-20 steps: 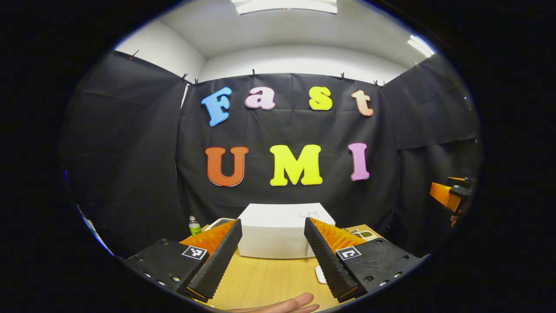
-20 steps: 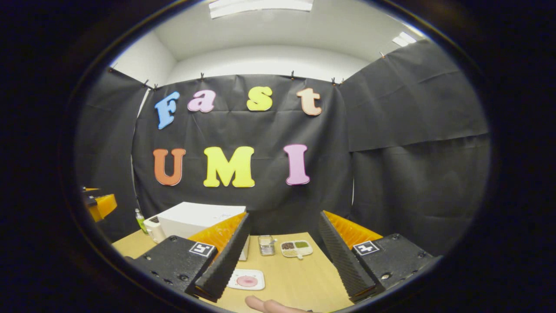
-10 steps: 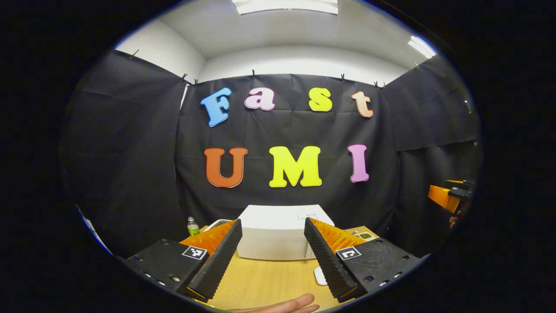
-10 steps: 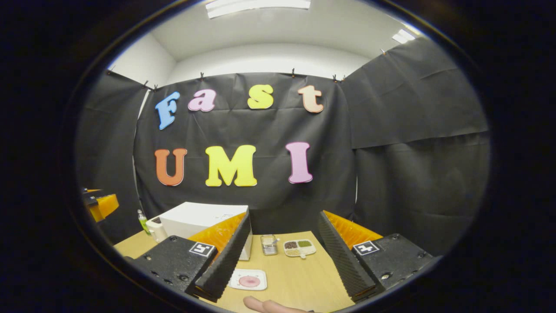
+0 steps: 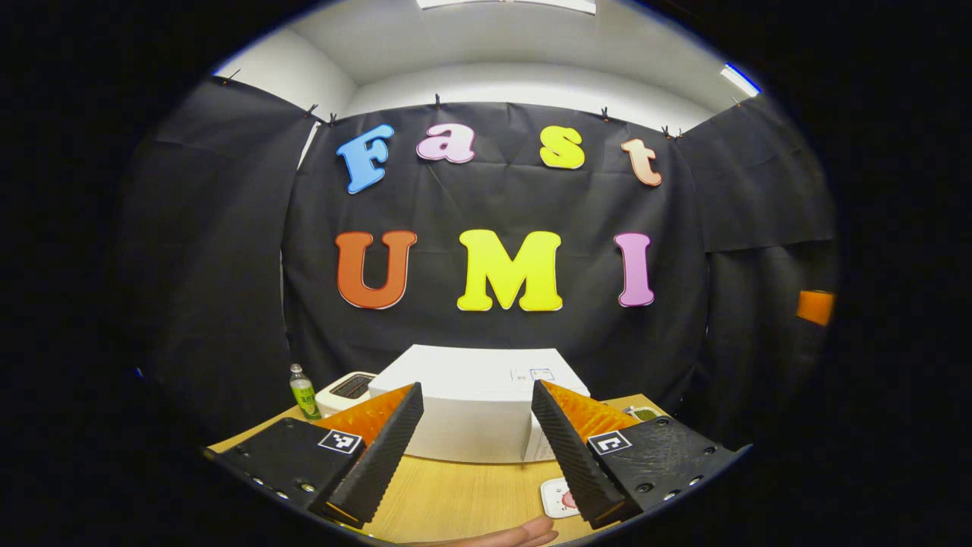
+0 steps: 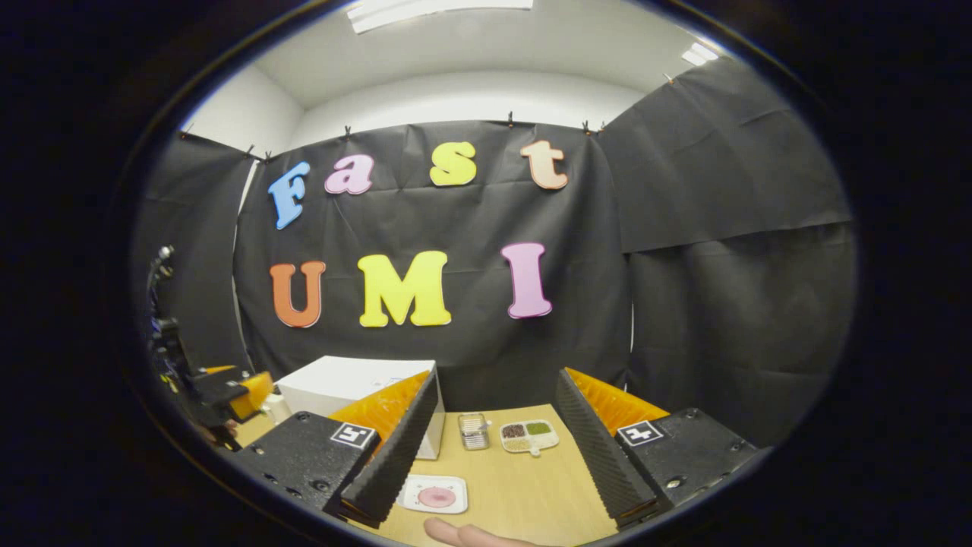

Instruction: Open the microwave oven with the left hand, put the food in, and close the microwave oven.

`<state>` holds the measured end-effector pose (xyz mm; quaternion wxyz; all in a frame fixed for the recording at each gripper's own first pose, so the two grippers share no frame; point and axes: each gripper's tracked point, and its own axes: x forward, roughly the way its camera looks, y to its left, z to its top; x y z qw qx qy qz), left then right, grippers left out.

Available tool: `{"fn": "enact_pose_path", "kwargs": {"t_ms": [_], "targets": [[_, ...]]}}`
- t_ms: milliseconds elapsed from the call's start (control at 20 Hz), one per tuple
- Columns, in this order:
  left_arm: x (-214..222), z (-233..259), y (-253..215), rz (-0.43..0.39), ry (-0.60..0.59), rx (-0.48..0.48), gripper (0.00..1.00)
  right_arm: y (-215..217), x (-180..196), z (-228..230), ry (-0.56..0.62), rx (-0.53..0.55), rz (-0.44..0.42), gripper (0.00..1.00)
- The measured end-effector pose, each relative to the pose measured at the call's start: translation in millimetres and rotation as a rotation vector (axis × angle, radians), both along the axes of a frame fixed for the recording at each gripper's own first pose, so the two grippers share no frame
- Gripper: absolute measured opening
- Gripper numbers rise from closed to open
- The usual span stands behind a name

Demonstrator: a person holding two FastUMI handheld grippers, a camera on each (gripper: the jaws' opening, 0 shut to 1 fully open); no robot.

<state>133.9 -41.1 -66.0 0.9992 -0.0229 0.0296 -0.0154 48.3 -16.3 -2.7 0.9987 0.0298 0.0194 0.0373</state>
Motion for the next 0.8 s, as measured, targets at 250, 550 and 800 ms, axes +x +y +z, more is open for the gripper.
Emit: {"fn": "enact_pose_path", "kwargs": {"t_ms": [250,550,800], "targets": [[75,-81,-23,-0.042,0.114,-0.013,0.93,-15,9,-3,-0.019,0.014,0.001,0.92],[116,-147,-68,-0.124,0.160,-0.042,0.93,-28,25,-16,-0.004,-0.009,-0.015,0.92],[143,-181,-99,-0.151,0.169,-0.049,0.92,-35,35,-30,0.014,-0.032,-0.005,0.92]]}}
